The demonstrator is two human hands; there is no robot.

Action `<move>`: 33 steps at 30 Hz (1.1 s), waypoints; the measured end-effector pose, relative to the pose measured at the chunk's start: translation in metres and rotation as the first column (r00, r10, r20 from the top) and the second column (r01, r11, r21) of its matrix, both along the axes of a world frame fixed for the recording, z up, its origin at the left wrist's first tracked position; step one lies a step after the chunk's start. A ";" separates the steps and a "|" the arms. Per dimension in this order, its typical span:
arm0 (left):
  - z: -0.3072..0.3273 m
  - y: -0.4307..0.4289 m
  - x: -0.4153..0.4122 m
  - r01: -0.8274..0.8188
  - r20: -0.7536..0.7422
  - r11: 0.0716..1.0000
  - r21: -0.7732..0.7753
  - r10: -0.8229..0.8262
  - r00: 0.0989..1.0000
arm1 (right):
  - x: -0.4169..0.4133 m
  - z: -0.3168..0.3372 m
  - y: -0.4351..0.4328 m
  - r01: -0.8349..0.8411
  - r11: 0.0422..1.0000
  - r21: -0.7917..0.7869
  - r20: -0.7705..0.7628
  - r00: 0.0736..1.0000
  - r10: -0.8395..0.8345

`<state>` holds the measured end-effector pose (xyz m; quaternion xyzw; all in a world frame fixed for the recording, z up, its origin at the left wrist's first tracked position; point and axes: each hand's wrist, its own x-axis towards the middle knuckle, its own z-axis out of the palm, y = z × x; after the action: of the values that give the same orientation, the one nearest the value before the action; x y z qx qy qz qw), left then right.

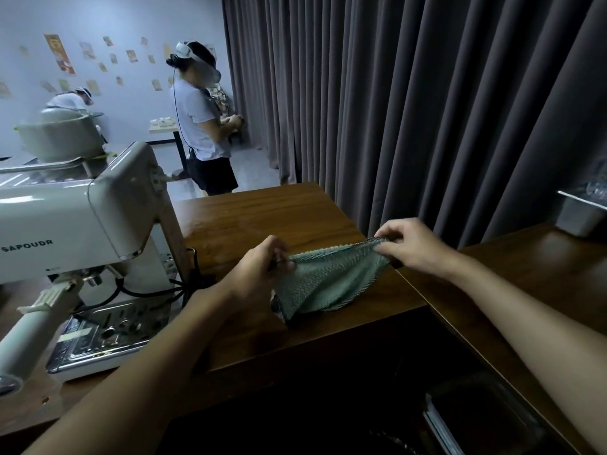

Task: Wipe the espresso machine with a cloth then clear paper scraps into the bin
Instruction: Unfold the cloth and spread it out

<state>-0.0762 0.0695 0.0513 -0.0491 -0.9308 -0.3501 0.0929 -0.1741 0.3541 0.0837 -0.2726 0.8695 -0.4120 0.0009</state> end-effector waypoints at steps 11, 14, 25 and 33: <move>0.070 -0.009 -0.042 -0.186 -0.490 0.975 0.123 0.223 0.843 | -0.032 0.031 -0.006 0.230 0.931 -0.285 -0.280 0.909 -0.310; 0.082 -0.007 -0.031 -0.118 -0.524 0.980 0.159 0.185 0.831 | -0.026 0.042 0.004 0.155 0.967 -0.204 -0.326 0.920 -0.217; -0.015 -0.004 0.021 0.118 0.082 0.991 0.056 -0.123 0.989 | 0.011 -0.011 0.038 -0.376 0.791 0.483 0.320 0.916 0.240; -0.015 0.001 -0.019 -0.159 -0.106 0.986 0.042 0.163 0.981 | -0.017 -0.043 0.014 0.101 0.981 0.164 0.005 0.995 -0.103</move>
<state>-0.0953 0.0707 0.0363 0.0089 -0.9193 -0.3536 0.1725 -0.1908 0.3678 0.0408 -0.2237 0.9132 -0.3405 0.0083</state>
